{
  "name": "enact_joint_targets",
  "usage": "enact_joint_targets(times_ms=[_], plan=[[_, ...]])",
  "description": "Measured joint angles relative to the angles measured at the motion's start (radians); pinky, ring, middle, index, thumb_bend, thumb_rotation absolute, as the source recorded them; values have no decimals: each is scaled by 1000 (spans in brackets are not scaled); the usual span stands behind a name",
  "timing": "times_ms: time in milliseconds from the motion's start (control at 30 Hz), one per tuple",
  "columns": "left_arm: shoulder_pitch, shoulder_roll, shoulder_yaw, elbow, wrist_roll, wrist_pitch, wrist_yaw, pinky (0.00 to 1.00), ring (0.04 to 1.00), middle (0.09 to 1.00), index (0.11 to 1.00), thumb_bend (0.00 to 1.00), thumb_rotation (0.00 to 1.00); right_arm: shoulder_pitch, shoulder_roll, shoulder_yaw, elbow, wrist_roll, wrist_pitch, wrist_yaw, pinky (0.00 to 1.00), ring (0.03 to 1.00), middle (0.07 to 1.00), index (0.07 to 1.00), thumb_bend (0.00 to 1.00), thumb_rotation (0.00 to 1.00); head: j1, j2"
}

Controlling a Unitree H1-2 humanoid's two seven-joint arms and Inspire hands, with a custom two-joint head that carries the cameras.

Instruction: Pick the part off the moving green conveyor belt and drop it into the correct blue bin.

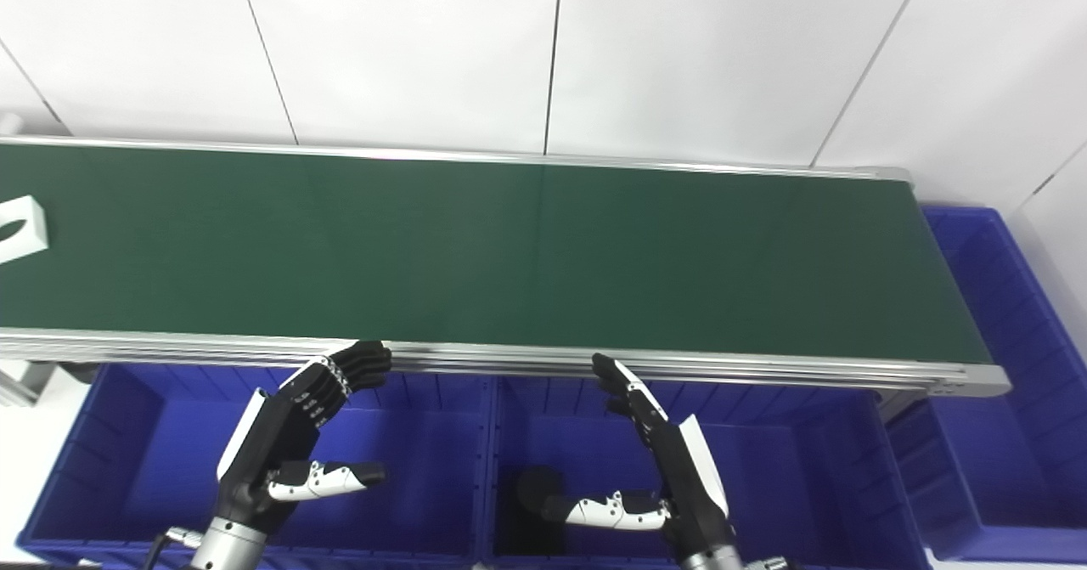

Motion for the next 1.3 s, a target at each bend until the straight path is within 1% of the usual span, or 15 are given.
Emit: enact_joint_targets(times_ms=[167, 233, 367, 400, 433, 500, 533, 633, 700, 833, 900, 967, 1000, 1067, 1300], plan=[[0, 0, 4, 0, 0, 0, -1, 754, 777, 779, 771, 922, 223, 0, 2, 2, 0, 1, 0, 0, 841, 885, 898, 898, 1000, 287, -18, 0], [0, 0, 7, 0, -2, 0, -3, 746, 775, 779, 767, 932, 223, 0, 4, 3, 0, -1, 0, -1, 844, 885, 898, 895, 1000, 294, -48, -15], [-1, 0, 16, 3, -13, 0, -13, 753, 779, 781, 767, 939, 231, 0, 10, 7, 3, -18, -1, -2, 841, 891, 903, 899, 1000, 334, -43, -34], [-1, -1, 19, 6, -18, 0, -17, 754, 780, 782, 768, 939, 232, 0, 10, 8, 6, -21, -2, -2, 840, 891, 904, 900, 1000, 338, -38, -47], [-2, -1, 21, 10, -23, 0, -21, 742, 777, 779, 764, 941, 231, 0, 10, 8, 10, -23, -4, -2, 837, 896, 905, 900, 1000, 347, -7, -84], [-1, -2, 24, 11, -23, 0, -28, 727, 774, 777, 761, 943, 230, 2, 10, 7, 18, -26, -12, -3, 836, 901, 905, 899, 1000, 351, 1, -90], [-1, -2, 23, 11, -21, 0, -30, 715, 768, 773, 758, 946, 232, 4, 9, 7, 21, -29, -19, -3, 841, 906, 908, 900, 1000, 339, 64, -122], [2, -2, 15, 10, 3, 0, -29, 682, 745, 756, 741, 965, 229, 11, 5, 6, 26, -27, -33, -3, 847, 912, 915, 906, 1000, 300, 155, -167], [7, -3, 5, 6, 19, 0, -19, 677, 732, 746, 726, 976, 217, 13, 0, 1, 44, -14, -49, -3, 858, 909, 916, 909, 1000, 281, 176, -178], [19, -8, -6, -11, 22, 0, -8, 666, 715, 735, 709, 989, 208, 12, -15, -11, 91, 13, -97, -3, 890, 924, 928, 925, 1000, 280, 258, -225], [19, -8, -10, -18, 22, 0, -5, 660, 711, 732, 705, 995, 216, 8, -20, -15, 115, 14, -127, -4, 902, 927, 930, 927, 1000, 279, 258, -226], [19, -7, -15, -26, 23, 0, 5, 653, 706, 729, 704, 998, 228, 3, -22, -15, 137, 15, -150, -7, 907, 931, 934, 928, 1000, 276, 282, -248], [19, -6, -18, -29, 25, 0, 9, 649, 703, 728, 703, 999, 240, 1, -23, -13, 148, 15, -156, -11, 913, 937, 937, 931, 1000, 268, 282, -249], [19, -4, -27, -34, 33, 0, 17, 641, 699, 728, 703, 1000, 255, -4, -28, -4, 168, 20, -157, -24, 911, 937, 935, 933, 1000, 262, 288, -262], [19, 6, -53, -62, 42, 0, 39, 635, 697, 728, 703, 1000, 267, -16, -43, 18, 185, 23, -158, -57, 897, 931, 925, 929, 1000, 258, 290, -267]])
